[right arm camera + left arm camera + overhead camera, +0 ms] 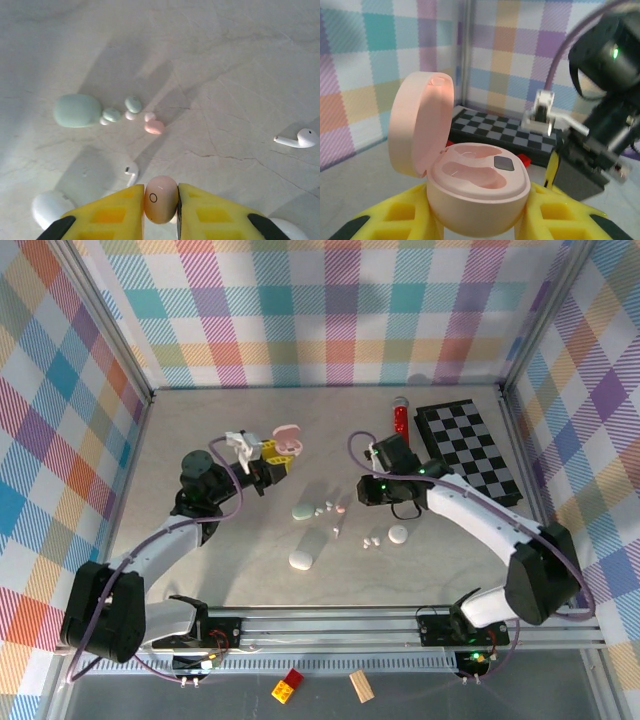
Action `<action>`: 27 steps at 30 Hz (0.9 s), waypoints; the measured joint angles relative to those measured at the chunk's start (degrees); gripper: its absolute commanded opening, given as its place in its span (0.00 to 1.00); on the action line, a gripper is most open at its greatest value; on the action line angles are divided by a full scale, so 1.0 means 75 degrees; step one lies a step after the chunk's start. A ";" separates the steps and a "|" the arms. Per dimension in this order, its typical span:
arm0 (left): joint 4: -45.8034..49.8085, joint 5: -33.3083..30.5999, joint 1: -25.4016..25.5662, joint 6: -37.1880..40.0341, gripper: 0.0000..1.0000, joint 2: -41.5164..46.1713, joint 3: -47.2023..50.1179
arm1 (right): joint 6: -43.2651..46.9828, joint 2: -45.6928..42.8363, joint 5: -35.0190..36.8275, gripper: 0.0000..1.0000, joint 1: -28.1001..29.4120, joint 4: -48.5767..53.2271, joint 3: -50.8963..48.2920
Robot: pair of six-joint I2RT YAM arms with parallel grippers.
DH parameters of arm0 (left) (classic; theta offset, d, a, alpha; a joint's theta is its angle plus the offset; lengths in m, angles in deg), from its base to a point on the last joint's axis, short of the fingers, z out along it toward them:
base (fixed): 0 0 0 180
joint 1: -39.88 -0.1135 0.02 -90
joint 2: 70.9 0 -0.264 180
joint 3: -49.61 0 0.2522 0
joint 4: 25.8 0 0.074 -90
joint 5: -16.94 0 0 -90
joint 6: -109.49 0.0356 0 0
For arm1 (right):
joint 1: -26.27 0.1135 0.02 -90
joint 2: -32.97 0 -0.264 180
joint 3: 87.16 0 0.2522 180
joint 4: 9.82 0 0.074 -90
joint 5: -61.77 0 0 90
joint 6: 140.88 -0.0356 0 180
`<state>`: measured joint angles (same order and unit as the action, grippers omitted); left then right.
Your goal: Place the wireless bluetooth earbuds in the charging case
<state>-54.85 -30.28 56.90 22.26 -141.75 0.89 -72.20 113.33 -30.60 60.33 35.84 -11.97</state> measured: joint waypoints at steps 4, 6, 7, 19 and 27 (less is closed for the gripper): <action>-0.0096 0.0003 0.0388 0.0192 0.32 -0.0458 -0.0157 | 0.0189 -0.0583 -0.0609 0.21 -0.0230 -0.0032 0.0003; -0.0137 -0.0003 0.0545 0.0262 0.32 -0.0647 -0.0239 | 0.0309 -0.0813 -0.0968 0.20 -0.0356 -0.0035 0.0020; -0.0152 0.0006 0.0621 0.0303 0.32 -0.0723 -0.0277 | 0.0364 -0.0889 -0.1125 0.20 -0.0396 -0.0032 0.0044; -0.0329 0.0321 0.1478 0.0417 0.32 -0.1434 -0.0697 | 0.0638 -0.1186 -0.3191 0.20 -0.0901 -0.0551 0.0664; -0.0254 0.0618 0.1751 0.0414 0.32 -0.1545 -0.0828 | 0.0560 -0.1177 -0.4068 0.21 -0.1052 -0.0906 0.0670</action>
<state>-56.75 -25.65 70.03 25.36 -153.34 -5.32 -68.00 104.50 -61.11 52.44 29.04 -6.94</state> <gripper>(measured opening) 0.328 0.208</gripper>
